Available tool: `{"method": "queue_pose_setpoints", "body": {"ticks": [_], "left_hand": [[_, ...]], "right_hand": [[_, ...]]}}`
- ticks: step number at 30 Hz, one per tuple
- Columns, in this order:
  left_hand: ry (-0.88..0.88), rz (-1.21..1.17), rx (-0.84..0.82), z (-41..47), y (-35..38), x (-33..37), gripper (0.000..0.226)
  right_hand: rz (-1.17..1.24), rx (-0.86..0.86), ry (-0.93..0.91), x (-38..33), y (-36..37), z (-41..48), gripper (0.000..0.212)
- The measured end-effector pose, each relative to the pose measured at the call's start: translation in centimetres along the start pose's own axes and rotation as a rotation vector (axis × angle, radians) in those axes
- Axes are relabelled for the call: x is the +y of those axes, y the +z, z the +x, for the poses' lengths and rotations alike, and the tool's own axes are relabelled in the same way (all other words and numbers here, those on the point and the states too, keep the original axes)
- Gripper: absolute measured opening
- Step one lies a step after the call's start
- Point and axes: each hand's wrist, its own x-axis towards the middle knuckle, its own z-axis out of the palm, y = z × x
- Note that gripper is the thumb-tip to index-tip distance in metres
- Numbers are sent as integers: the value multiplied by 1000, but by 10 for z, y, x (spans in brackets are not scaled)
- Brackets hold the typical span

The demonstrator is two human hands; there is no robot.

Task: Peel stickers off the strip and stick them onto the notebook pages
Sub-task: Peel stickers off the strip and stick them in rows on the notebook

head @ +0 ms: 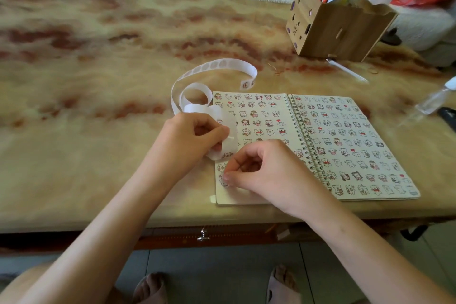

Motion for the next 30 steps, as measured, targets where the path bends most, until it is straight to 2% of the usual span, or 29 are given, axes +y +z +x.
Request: {"method": "queue_pose_setpoints", "body": {"ticks": [16,21,24,26,30], "left_hand": [[5,25,6,1,1,-2,16],[-8,17,8,1,1,-3,18],[-14,9,20,1,2,-2,16],[-15,10,21,2,2,-3,16],[-11,7,19,3,2,-4,16]], "right_hand": [[-115,36,-28,2,4,-3,12],[-86,0,-20,2,1,1,24],[-67,-11,-22,4,-1,2,20],[-80,17,-34,4,0,2,18],[-173,87,-52,4,7,3,30]]}}
